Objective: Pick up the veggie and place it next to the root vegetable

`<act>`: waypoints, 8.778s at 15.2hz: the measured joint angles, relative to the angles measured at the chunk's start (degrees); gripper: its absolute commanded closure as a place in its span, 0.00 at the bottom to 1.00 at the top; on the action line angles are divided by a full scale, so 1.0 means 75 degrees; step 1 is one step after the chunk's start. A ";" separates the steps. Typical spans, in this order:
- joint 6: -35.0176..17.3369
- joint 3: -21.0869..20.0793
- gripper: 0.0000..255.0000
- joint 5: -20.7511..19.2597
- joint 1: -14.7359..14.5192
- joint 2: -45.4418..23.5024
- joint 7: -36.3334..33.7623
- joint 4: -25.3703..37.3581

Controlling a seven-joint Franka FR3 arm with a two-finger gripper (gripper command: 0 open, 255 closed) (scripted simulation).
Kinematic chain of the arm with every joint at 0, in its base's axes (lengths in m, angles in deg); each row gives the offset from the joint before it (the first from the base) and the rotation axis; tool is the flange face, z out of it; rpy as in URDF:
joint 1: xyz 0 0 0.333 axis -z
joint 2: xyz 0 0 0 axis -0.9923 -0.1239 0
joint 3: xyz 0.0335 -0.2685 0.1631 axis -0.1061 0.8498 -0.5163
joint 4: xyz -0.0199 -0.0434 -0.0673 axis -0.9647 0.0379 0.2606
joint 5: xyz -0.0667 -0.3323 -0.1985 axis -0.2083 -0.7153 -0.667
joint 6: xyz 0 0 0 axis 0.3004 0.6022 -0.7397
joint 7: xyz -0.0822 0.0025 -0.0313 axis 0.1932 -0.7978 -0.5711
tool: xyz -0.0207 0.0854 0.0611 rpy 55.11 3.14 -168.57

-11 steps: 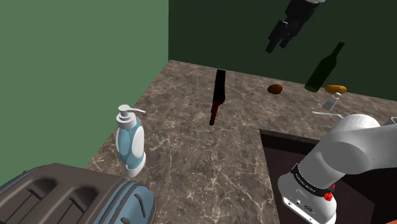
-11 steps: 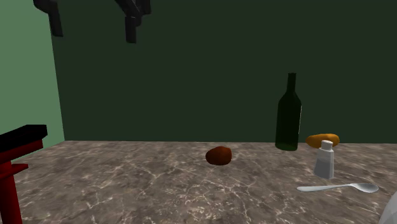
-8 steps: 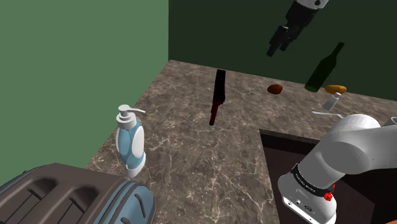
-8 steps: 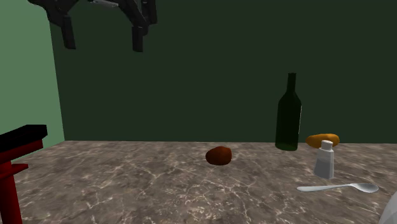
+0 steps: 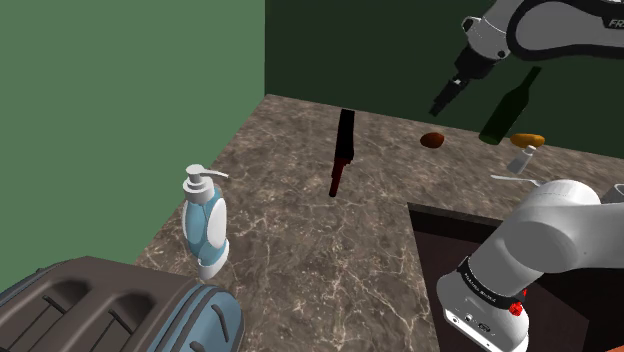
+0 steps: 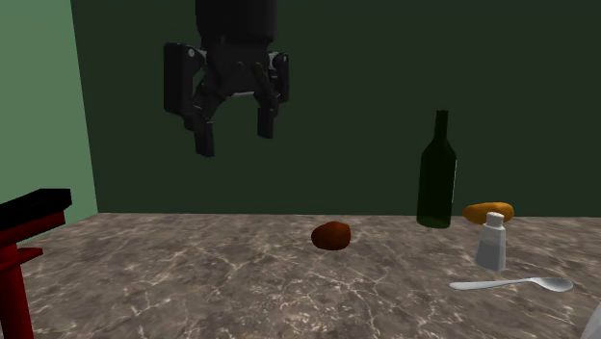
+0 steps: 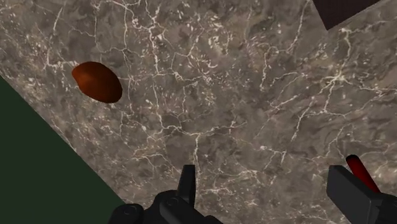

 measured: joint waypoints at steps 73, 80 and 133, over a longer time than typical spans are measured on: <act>-0.5639 0.7314 1.00 -0.1744 -0.2489 -0.3645 0.7104 0.1130; -0.4900 0.7210 1.00 -0.1729 -0.2269 -0.3225 0.7447 0.1594; -0.3088 1.3671 1.00 -0.2574 -0.5984 0.0257 1.2351 0.7406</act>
